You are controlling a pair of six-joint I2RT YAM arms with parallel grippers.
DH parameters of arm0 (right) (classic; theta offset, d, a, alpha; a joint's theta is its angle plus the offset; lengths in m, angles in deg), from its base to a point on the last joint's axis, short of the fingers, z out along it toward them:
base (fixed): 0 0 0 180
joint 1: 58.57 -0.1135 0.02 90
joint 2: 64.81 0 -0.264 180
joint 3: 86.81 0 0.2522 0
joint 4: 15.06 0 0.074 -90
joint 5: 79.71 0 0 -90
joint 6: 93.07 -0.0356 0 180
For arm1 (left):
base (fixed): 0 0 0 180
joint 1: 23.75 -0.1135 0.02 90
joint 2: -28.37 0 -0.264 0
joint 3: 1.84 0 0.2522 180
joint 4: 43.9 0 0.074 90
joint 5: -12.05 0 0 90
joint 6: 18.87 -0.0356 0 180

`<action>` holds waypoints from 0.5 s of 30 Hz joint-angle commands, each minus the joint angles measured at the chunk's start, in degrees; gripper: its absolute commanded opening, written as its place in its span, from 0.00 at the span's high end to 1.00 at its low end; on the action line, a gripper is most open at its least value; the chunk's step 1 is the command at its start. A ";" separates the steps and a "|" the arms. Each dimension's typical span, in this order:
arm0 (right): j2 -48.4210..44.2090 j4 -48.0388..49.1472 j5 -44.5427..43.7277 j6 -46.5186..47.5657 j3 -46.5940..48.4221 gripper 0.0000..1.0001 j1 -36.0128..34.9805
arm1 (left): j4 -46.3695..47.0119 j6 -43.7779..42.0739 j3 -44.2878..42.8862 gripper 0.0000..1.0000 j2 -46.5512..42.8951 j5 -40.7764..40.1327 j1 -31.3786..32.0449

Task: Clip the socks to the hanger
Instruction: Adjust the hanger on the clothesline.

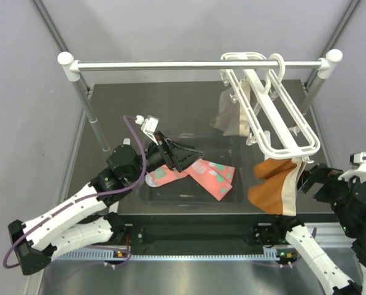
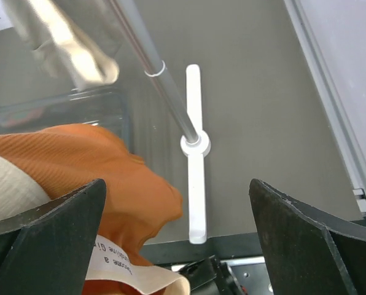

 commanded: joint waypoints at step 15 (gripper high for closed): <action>-3.82 5.72 9.45 1.35 15.84 0.00 -0.40 | 17.80 7.03 -2.93 0.21 0.94 10.30 0.15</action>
